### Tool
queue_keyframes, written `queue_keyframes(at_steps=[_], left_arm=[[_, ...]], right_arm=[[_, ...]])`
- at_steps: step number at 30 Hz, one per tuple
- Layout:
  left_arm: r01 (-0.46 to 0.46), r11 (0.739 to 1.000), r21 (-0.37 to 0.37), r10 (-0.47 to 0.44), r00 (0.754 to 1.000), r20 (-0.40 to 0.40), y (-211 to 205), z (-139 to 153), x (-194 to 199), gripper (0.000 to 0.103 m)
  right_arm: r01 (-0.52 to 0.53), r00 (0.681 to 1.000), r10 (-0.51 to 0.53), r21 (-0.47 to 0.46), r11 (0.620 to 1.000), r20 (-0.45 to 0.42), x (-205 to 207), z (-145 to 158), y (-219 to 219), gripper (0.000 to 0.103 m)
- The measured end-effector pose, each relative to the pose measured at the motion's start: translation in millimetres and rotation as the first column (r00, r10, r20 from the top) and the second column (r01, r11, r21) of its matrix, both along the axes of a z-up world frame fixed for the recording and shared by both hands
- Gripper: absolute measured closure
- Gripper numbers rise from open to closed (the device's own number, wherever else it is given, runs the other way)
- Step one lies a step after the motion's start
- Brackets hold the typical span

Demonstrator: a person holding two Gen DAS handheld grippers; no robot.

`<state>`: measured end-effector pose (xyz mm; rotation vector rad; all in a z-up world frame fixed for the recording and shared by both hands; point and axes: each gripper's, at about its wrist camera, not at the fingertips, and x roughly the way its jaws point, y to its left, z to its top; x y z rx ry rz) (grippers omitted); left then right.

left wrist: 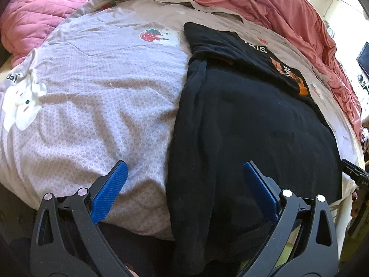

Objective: Fold small clothes
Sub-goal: 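Move both grippers down to the hem of the black shirt, then close both grippers on the shirt hem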

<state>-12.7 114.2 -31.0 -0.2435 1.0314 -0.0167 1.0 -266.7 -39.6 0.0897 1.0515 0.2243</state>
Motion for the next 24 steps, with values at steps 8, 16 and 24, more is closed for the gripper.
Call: queue_keyframes(at_steps=[8, 16, 24], left_arm=[[0.002, 1.0, -0.011, -0.002, 1.0, 0.009, -4.6, -0.8, -3.6, 0.01], [-0.003, 0.999, -0.036, 0.004, 1.0, 0.014, -6.3, -1.3, -8.0, 0.031], [-0.022, 0.997, -0.081, 0.024, 0.999, 0.029, 5.6, 4.4, -19.6, 0.058]], right_arm=[[0.041, 0.998, -0.039, 0.031, 0.999, -0.045, -17.4, -4.4, -30.1, 0.006], [-0.012, 0.996, 0.018, 0.07, 0.998, -0.086, -33.3, -11.2, -26.4, 0.057], [-0.056, 0.997, 0.059, 0.067, 0.996, -0.045, -40.6, -5.8, -22.6, 0.086]])
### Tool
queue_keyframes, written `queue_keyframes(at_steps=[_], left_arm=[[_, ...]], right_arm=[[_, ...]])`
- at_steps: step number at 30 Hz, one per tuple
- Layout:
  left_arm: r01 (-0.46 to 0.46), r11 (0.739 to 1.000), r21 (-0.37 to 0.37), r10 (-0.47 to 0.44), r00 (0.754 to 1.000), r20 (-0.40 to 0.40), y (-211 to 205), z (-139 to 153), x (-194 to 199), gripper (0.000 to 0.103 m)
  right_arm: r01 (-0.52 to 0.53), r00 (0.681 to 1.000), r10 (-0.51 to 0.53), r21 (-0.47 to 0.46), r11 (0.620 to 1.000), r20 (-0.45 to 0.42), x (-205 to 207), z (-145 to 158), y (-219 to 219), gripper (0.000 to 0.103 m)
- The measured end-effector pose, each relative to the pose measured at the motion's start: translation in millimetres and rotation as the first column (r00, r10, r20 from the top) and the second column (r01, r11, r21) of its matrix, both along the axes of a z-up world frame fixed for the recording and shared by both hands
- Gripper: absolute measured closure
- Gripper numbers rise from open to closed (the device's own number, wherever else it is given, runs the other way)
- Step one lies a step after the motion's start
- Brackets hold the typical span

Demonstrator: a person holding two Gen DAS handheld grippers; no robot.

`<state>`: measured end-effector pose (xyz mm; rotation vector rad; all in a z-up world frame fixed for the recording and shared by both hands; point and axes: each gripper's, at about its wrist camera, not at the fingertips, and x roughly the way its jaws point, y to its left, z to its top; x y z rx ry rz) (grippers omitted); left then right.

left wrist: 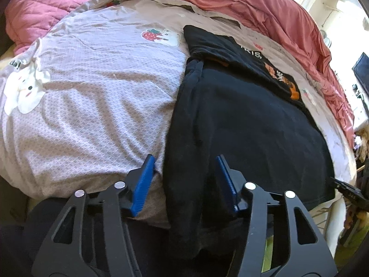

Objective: Fold small clothes
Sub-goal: 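Close both grippers on the shirt hem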

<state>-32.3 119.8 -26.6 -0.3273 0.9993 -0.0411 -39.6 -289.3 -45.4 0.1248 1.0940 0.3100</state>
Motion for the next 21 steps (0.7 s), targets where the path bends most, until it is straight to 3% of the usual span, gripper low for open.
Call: queue_keyframes(at_steps=[7, 15, 21], left_arm=[[0.003, 1.0, -0.029, -0.004, 1.0, -0.027, 1.6, -5.2, -9.3, 0.058], [0.029, 0.997, 0.075, -0.027, 0.999, -0.03, -23.6, -1.5, -9.6, 0.064], [0.011, 1.0, -0.016, -0.012, 0.998, -0.065, -14.0, -11.3, -18.1, 0.067]], right_arm=[[0.026, 0.999, -0.025, 0.044, 0.999, -0.019, 4.3, -12.4, -6.4, 0.08], [0.017, 1.0, -0.018, 0.036, 0.999, 0.003, 3.6, -11.9, -2.9, 0.081], [0.004, 1.0, -0.005, 0.053, 0.999, 0.011, -0.1, -10.8, -6.8, 0.083]])
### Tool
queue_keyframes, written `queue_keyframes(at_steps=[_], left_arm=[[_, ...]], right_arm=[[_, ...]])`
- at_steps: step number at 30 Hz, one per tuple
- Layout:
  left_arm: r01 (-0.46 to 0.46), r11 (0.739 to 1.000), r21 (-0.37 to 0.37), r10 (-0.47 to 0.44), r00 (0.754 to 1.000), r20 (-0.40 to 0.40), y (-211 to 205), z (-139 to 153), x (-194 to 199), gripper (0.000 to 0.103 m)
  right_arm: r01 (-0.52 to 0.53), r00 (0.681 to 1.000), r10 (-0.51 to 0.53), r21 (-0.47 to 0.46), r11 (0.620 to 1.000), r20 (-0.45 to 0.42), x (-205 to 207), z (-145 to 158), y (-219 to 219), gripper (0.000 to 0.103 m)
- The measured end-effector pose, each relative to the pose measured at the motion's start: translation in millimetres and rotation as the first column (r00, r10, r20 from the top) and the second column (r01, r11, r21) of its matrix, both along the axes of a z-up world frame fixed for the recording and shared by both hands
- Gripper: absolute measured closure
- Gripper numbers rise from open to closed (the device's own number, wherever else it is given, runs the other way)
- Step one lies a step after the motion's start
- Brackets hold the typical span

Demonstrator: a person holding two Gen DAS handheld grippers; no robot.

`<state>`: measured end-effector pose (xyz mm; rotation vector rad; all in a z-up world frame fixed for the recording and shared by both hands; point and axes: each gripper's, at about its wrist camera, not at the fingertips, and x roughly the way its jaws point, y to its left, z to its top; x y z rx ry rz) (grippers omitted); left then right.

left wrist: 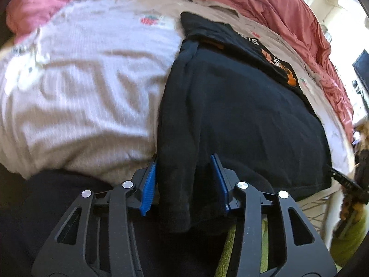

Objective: Fold small clothes
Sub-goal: 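Close both grippers on the shirt hem, then lift the hem with both grippers and fold it over toward the collar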

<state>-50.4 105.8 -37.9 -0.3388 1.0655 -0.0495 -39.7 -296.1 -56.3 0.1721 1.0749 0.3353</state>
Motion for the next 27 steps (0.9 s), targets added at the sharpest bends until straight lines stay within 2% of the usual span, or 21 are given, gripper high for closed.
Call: queue_keyframes(at_steps=[2, 6, 8, 10, 16, 21, 27], left_arm=[[-0.008, 1.0, 0.002, 0.008, 1.0, -0.006, -1.7, -2.1, 1.3, 0.071], [0.012, 1.0, 0.005, -0.012, 0.999, 0.031, -13.1, 7.1, 1.1, 0.098], [0.024, 1.0, 0.003, -0.024, 0.998, 0.054, -17.7, 14.1, 0.9, 0.098], [0.036, 0.999, -0.01, -0.035, 0.996, 0.079, -18.0, 21.8, 1.7, 0.099], [0.019, 0.998, -0.058, -0.011, 0.991, 0.136, -6.3, 47.4, 12.8, 0.099], [-0.012, 0.996, -0.093, 0.028, 0.986, 0.167, 9.3, 65.1, 31.1, 0.099], [-0.026, 0.992, -0.127, 0.05, 0.981, 0.189, 17.3, 81.2, 76.2, 0.099]], right_arm=[[0.002, 1.0, -0.002, 0.01, 1.0, -0.005, 1.4, -3.2, -0.2, 0.081], [-0.002, 1.0, 0.002, 0.003, 1.0, 0.002, 1.5, -3.0, 0.6, 0.083], [0.001, 1.0, -0.001, 0.0, 1.0, 0.009, 1.0, -1.6, 0.1, 0.092], [0.005, 1.0, -0.006, 0.01, 1.0, 0.027, 0.0, 2.9, -2.9, 0.094], [-0.006, 0.996, 0.001, 0.064, 0.998, 0.087, 5.9, 25.1, -7.1, 0.095], [-0.011, 0.985, -0.012, 0.129, 0.992, 0.174, 18.8, 52.7, -15.1, 0.095], [0.031, 0.963, -0.077, 0.178, 0.984, 0.258, 52.9, 71.9, -19.3, 0.095]])
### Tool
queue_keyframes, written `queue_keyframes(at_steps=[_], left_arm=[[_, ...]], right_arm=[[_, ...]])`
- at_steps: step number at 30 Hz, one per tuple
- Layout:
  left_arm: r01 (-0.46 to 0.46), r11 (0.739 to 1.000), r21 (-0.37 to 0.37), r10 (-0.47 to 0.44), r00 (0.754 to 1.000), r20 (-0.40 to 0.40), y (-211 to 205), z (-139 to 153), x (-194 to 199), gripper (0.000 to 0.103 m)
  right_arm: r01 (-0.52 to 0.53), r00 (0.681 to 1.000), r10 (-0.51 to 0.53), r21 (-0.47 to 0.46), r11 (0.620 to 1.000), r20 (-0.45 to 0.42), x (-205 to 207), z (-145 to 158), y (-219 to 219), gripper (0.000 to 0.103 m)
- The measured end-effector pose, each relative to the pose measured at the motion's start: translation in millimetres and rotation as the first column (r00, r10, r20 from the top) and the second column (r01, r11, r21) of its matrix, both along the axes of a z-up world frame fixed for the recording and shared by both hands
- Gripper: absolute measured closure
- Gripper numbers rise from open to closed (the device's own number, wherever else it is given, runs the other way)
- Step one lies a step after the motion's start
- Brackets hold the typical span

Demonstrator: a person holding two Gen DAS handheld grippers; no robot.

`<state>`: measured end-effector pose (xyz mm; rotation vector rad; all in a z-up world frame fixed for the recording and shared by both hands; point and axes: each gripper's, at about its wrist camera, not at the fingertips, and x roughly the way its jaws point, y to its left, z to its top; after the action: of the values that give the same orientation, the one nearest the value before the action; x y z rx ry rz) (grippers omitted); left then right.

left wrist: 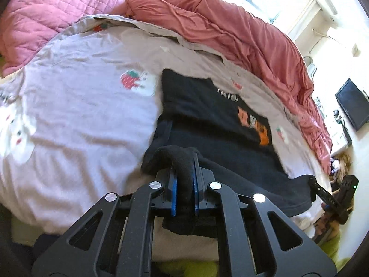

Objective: Fold small clothes
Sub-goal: 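Lift the hem with both grippers and fold it over toward the collar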

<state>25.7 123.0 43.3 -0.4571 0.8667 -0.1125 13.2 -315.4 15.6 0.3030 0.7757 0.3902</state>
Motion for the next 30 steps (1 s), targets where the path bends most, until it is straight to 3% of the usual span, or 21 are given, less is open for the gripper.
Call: queue_keyframes(at_steps=[3, 10, 21, 25, 27, 30], left_arm=[[-0.012, 1.0, -0.01, 0.012, 1.0, 0.016, 3.2, 5.4, 22.6, 0.099], [-0.065, 0.997, -0.049, 0.066, 0.997, 0.033, 22.2, 10.7, 83.6, 0.099], [-0.16, 0.974, -0.16, 0.155, 0.987, -0.042, 43.5, -35.2, 165.3, 0.099], [-0.161, 0.976, -0.148, 0.154, 0.986, -0.06, 42.4, -54.3, 184.1, 0.099], [-0.149, 0.975, -0.164, 0.142, 0.988, -0.056, 42.8, -62.1, 186.6, 0.096], [-0.113, 0.979, -0.168, 0.111, 0.994, -0.023, 43.3, -69.7, 184.0, 0.082]], right_arm=[[0.042, 0.999, -0.042, 0.03, 0.999, 0.02, 26.5, 4.8, 0.5, 0.095], [0.102, 0.993, -0.102, 0.004, 0.995, 0.061, 88.4, 11.4, 6.9, 0.095], [0.165, 0.986, -0.166, -0.073, 0.984, -0.004, 178.1, -14.6, 26.9, 0.095], [0.198, 0.976, -0.205, -0.088, 0.976, -0.075, 204.5, -38.2, 28.8, 0.095], [0.212, 0.968, -0.223, -0.103, 0.972, -0.115, 212.2, -51.7, 29.5, 0.094], [0.228, 0.962, -0.24, -0.096, 0.969, -0.127, 211.6, -59.0, 27.9, 0.092]])
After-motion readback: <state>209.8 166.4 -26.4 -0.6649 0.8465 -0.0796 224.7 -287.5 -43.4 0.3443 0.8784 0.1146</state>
